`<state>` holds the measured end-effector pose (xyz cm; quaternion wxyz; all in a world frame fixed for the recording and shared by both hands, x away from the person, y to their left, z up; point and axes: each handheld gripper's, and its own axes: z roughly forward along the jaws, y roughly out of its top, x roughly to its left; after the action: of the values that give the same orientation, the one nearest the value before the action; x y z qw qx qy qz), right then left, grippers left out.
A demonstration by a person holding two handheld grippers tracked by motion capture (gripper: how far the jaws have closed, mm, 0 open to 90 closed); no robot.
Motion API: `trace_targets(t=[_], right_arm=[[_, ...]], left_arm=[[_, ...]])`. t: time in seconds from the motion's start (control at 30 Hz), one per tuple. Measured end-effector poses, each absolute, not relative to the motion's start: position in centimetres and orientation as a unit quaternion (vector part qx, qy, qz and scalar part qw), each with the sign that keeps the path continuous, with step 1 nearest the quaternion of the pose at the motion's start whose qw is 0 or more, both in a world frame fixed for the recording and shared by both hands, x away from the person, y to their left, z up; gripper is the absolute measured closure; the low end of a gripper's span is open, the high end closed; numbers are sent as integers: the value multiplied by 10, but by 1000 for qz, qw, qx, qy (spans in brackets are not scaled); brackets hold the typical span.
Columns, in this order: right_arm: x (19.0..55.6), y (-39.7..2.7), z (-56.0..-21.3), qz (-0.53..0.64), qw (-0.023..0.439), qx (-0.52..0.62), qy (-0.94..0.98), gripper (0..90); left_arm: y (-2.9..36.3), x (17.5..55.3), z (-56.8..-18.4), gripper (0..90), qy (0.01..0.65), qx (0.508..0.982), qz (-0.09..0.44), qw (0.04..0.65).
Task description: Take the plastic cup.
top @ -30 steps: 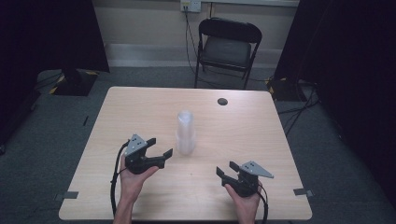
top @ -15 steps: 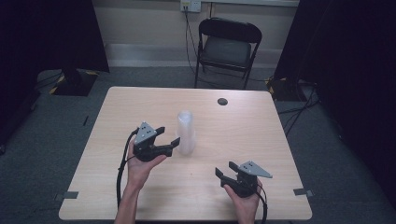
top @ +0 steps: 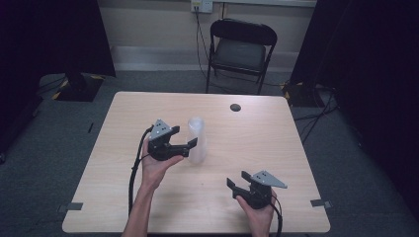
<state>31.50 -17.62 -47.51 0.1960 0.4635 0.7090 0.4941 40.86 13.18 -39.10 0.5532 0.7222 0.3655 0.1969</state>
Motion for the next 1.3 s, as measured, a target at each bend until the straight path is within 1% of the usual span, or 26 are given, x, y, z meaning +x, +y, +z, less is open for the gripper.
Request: trace_targets(t=[0.1, 0.13, 0.2, 0.27, 0.4, 0.57, 0.73, 0.87, 1.17, 1.3], right_arm=[[315, -176, -475, 495, 195, 464, 708, 337], [315, -176, -475, 495, 196, 463, 709, 337], [315, -175, -475, 494, 197, 462, 709, 337], [315, -176, -475, 495, 196, 463, 709, 337], [315, -176, -474, 495, 195, 464, 709, 337], [316, -176, -474, 493, 196, 463, 710, 337], [316, -176, -474, 495, 196, 461, 709, 335], [316, -176, -474, 495, 196, 463, 709, 335], [315, -179, -475, 498, 196, 466, 705, 335], [316, -178, -476, 494, 195, 470, 705, 335]], left_arm=[[128, 415, -388, 198, 355, 728, 201, 552], [125, 419, -387, 232, 352, 731, 199, 550], [123, 420, -387, 235, 348, 732, 200, 551], [118, 425, -387, 269, 344, 735, 205, 547], [117, 431, -388, 268, 346, 736, 206, 544], [111, 439, -392, 226, 345, 741, 202, 540], [105, 446, -398, 213, 343, 749, 196, 533], [102, 449, -403, 183, 355, 751, 193, 522], [101, 453, -416, 172, 363, 755, 189, 512], [99, 449, -415, 173, 359, 759, 204, 504]])
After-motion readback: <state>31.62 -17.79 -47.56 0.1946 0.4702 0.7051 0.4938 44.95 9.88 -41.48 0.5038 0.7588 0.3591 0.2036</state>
